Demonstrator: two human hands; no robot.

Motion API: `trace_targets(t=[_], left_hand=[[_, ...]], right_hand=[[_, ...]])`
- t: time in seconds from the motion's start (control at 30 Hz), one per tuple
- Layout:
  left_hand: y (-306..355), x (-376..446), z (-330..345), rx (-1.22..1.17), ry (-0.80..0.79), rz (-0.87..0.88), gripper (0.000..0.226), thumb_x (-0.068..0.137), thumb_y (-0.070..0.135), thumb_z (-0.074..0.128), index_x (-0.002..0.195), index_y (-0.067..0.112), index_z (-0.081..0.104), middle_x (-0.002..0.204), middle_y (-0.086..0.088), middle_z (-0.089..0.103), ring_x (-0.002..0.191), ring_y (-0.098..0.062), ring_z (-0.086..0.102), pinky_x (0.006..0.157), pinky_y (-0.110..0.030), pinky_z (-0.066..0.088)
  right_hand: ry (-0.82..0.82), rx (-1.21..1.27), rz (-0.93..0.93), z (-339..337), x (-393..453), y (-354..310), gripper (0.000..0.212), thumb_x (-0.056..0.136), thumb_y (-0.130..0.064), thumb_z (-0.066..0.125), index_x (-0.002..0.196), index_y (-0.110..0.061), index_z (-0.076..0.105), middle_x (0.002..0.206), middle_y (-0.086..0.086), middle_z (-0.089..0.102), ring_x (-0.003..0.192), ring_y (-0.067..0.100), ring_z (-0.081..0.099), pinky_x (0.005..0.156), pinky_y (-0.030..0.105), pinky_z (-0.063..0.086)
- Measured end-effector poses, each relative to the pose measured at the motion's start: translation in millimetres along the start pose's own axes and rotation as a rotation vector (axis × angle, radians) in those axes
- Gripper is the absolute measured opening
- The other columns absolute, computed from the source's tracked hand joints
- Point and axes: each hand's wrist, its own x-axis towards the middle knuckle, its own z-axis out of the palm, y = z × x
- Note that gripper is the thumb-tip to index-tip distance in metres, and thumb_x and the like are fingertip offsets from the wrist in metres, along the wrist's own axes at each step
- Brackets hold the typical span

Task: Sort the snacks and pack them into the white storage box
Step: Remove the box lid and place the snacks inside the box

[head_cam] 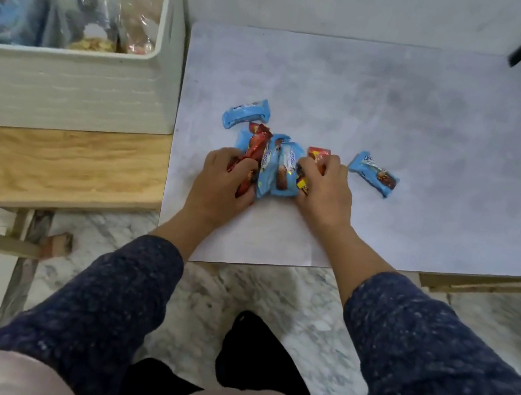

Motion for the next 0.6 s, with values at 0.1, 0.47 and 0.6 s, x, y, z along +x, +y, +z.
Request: trace_targets(t=[0.1, 0.47, 0.6], left_hand=[[7.2, 5.1, -5.1, -0.044, -0.032, -0.002, 0.032, 0.076, 0.031, 0.056, 0.104, 0.014, 0.053, 0.094, -0.02, 0.061, 0.081, -0.039, 0.057, 0.063, -0.034, 0.048], [30.8, 52.5, -64.6, -0.032, -0.01, -0.062, 0.025, 0.076, 0.01, 0.065, 0.101, 0.006, 0.062, 0.09, -0.015, 0.062, 0.077, -0.032, 0.056, 0.063, -0.036, 0.05], [31.4, 78.1, -104.5, -0.091, 0.015, -0.064, 0.028, 0.083, 0.013, 0.061, 0.11, 0.007, 0.06, 0.098, -0.014, 0.059, 0.088, -0.031, 0.054, 0.071, -0.034, 0.044]], right_hand=[[-0.043, -0.003, -0.009, -5.6, 1.3, 3.8, 0.039, 0.077, -0.015, 0.063, 0.116, -0.015, 0.054, 0.112, 0.018, 0.045, 0.09, 0.037, 0.051, 0.062, 0.032, 0.037], [-0.067, 0.015, 0.065, -82.0, 22.8, -14.5, 0.037, 0.085, -0.011, 0.061, 0.12, -0.013, 0.05, 0.11, 0.018, 0.044, 0.077, 0.037, 0.053, 0.063, 0.034, 0.038], [-0.001, 0.02, 0.046, -114.4, 42.4, -44.4, 0.038, 0.084, -0.012, 0.062, 0.12, -0.013, 0.048, 0.111, 0.019, 0.044, 0.07, 0.03, 0.042, 0.063, 0.033, 0.038]])
